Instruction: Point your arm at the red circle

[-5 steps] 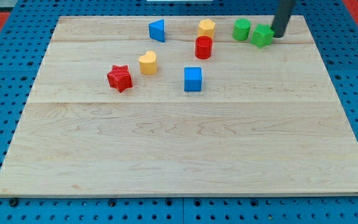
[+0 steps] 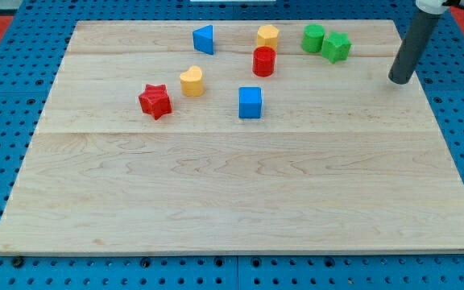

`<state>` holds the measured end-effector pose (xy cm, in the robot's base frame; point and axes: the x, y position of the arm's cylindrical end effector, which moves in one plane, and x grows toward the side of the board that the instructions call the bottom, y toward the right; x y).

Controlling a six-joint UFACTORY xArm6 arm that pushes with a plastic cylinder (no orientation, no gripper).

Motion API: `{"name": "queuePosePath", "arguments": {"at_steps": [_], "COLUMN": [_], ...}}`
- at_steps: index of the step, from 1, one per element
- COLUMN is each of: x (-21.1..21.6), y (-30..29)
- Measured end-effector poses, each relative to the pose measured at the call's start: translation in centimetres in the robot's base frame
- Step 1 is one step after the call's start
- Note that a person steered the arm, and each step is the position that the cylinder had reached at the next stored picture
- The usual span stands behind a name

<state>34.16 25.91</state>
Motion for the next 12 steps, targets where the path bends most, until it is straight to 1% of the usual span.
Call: {"name": "queuePosePath", "arguments": {"at_steps": [2,4,7,8,9,10,11,12], "x": [0.0,0.2,0.2,0.2,0.3,1.5,1.1,1.1], "y": [0.0,-5.1,-5.2,-11.8,-13.0,-19.1,-20.6,-20.3]}}
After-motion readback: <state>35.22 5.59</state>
